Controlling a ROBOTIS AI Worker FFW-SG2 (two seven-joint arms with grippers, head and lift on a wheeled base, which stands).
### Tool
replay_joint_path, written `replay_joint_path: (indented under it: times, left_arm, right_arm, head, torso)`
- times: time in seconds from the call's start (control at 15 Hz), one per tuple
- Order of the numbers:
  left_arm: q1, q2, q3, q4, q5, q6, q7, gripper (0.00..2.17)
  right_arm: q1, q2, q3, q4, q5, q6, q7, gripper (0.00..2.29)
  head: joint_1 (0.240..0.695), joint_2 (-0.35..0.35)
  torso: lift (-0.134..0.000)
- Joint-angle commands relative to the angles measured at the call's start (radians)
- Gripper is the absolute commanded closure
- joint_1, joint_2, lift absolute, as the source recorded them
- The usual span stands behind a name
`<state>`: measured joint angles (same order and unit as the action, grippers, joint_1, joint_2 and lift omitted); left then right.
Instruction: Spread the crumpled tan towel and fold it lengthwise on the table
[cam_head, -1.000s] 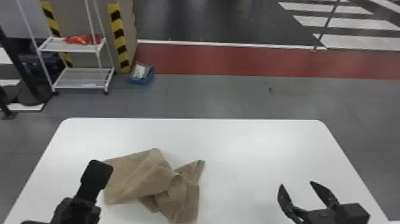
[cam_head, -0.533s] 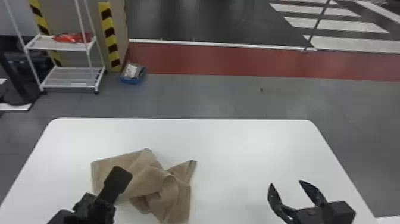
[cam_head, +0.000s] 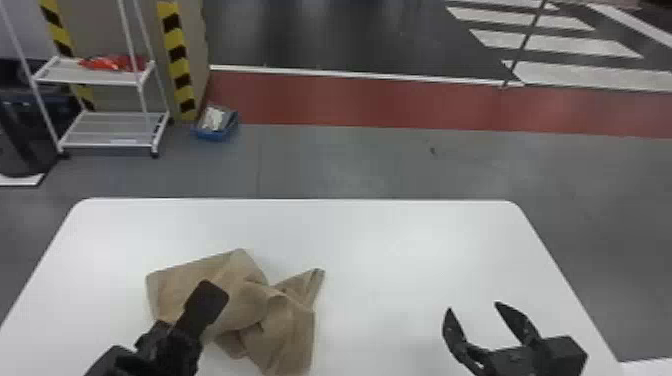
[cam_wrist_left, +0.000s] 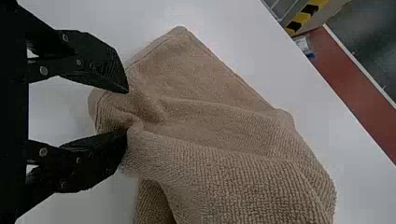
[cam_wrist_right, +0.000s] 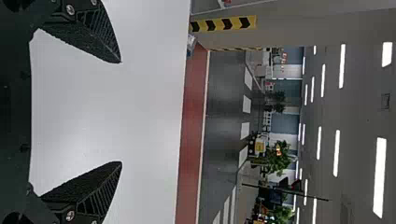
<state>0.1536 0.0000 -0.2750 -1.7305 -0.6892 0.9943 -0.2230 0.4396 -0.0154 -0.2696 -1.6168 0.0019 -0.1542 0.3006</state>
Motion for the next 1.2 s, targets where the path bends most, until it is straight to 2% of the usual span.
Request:
replay_joint_path:
  times: [0.0, 0.27, 0.67, 0.87, 1.0, 1.13]
  left_arm:
    - [0.017, -0.003, 0.005, -0.032, -0.003, 0.027, 0.005, 2.14]
    - [0.027, -0.003, 0.025, -0.089, -0.016, 0.064, -0.053, 2.14]
    - [0.083, -0.003, 0.06, -0.273, -0.03, 0.106, -0.081, 2.14]
    - [0.077, -0.003, 0.095, -0.36, -0.073, 0.156, -0.139, 2.14]
    - [0.001, -0.003, 0.115, -0.406, -0.076, 0.278, -0.177, 2.14]
    - [-0.086, -0.003, 0.094, -0.425, -0.104, 0.376, -0.21, 2.14]
  right_arm:
    - [-0.004, 0.0, 0.003, 0.0, 0.004, 0.006, 0.0, 0.11]
    - [-0.004, -0.002, 0.004, 0.0, 0.003, 0.012, 0.0, 0.11]
    - [-0.004, -0.002, 0.006, 0.0, 0.003, 0.016, 0.0, 0.11]
    - [-0.004, -0.002, 0.006, 0.0, 0.003, 0.016, 0.0, 0.11]
    - [-0.004, -0.002, 0.004, 0.002, 0.003, 0.016, 0.0, 0.11]
    - [-0.004, -0.002, 0.003, 0.008, 0.003, 0.016, 0.0, 0.11]
  head:
    - [0.695, -0.154]
    - [0.695, -0.143]
    - [0.695, -0.13]
    - [0.695, -0.112]
    - [0.695, -0.096]
    - [0.695, -0.07]
  torso:
    - [0.0]
    - [0.0]
    - [0.0]
    - [0.0]
    - [0.0]
    - [0.0]
